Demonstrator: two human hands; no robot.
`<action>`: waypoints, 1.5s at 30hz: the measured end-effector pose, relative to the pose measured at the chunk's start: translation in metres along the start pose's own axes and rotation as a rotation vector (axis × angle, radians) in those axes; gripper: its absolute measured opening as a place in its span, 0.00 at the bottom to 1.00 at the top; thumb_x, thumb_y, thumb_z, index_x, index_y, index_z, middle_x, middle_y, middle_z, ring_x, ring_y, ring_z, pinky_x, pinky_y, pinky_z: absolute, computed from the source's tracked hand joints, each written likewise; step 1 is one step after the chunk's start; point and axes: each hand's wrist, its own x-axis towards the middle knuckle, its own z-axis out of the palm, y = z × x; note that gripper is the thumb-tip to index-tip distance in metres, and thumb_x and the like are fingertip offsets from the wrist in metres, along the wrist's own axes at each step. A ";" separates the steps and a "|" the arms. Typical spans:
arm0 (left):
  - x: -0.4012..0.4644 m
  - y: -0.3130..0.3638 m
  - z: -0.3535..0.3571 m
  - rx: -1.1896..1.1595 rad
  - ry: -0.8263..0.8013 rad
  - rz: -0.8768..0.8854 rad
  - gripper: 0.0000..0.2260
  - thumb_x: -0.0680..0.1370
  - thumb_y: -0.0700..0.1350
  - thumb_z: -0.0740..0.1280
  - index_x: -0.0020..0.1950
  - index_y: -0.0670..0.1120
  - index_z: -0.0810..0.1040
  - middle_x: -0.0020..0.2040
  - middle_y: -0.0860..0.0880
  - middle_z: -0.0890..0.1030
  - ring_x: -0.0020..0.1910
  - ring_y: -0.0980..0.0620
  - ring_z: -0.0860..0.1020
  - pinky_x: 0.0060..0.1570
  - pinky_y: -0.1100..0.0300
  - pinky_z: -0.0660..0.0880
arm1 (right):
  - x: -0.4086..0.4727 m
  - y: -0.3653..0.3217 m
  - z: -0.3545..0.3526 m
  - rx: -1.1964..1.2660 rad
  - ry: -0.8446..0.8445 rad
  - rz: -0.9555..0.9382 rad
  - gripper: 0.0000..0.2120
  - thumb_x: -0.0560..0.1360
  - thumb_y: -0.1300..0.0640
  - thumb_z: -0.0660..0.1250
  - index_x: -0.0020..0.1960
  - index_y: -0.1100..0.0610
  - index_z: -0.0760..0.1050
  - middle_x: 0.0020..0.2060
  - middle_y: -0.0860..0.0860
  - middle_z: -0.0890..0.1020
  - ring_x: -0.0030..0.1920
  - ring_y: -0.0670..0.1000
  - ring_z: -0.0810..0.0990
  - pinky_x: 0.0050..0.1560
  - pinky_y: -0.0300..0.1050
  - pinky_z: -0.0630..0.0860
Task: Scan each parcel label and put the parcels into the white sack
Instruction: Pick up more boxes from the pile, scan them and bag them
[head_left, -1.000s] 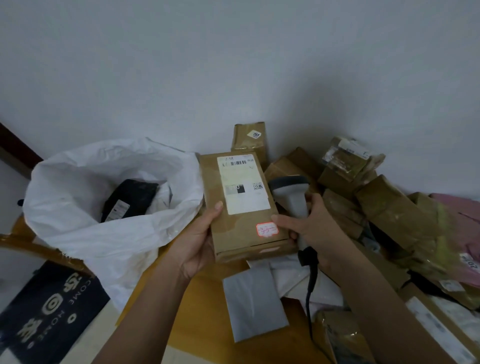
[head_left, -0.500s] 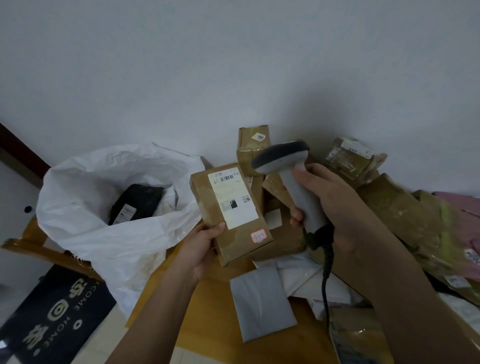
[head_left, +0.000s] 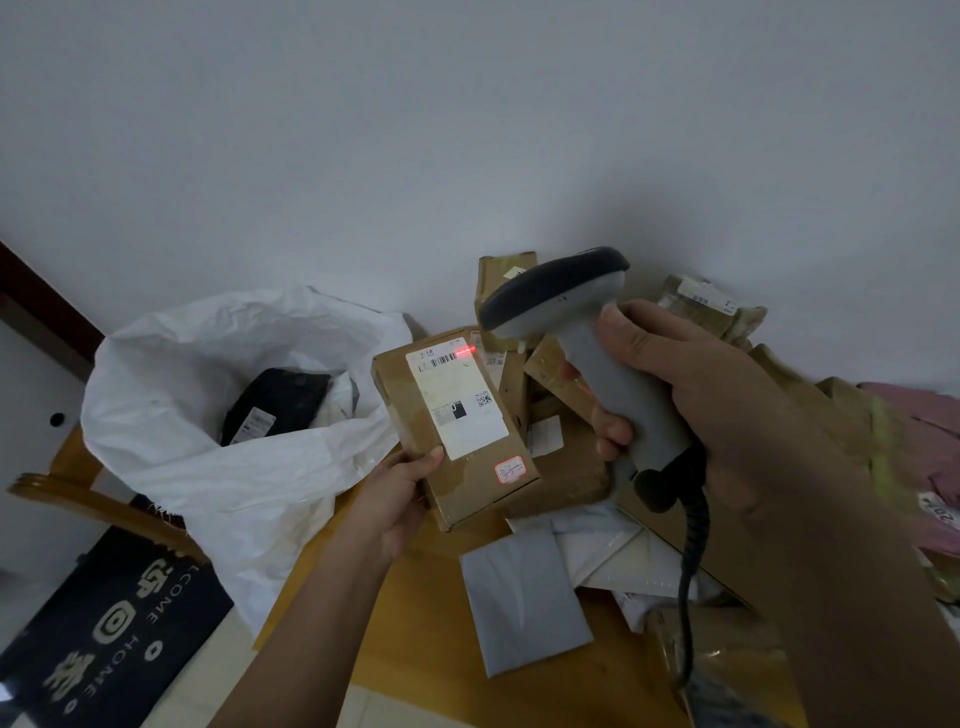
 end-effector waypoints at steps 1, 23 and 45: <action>-0.001 0.000 0.000 -0.006 -0.003 -0.003 0.17 0.77 0.40 0.69 0.65 0.40 0.75 0.58 0.43 0.83 0.59 0.43 0.80 0.50 0.52 0.78 | -0.001 0.000 0.000 0.009 0.002 0.000 0.25 0.69 0.47 0.65 0.61 0.60 0.72 0.41 0.55 0.79 0.25 0.49 0.72 0.29 0.44 0.75; -0.024 0.007 -0.036 -0.335 -0.012 -0.083 0.28 0.71 0.40 0.72 0.69 0.50 0.68 0.65 0.40 0.74 0.59 0.37 0.77 0.35 0.48 0.82 | 0.031 0.039 0.026 0.118 0.122 0.119 0.13 0.78 0.52 0.66 0.60 0.55 0.71 0.50 0.58 0.80 0.25 0.48 0.71 0.28 0.44 0.75; 0.026 -0.004 -0.022 -0.269 0.055 -0.160 0.10 0.81 0.39 0.64 0.61 0.41 0.75 0.49 0.43 0.80 0.48 0.46 0.80 0.46 0.52 0.78 | 0.029 0.082 0.002 0.125 0.360 0.189 0.16 0.76 0.54 0.69 0.62 0.54 0.72 0.46 0.57 0.81 0.25 0.48 0.72 0.29 0.44 0.74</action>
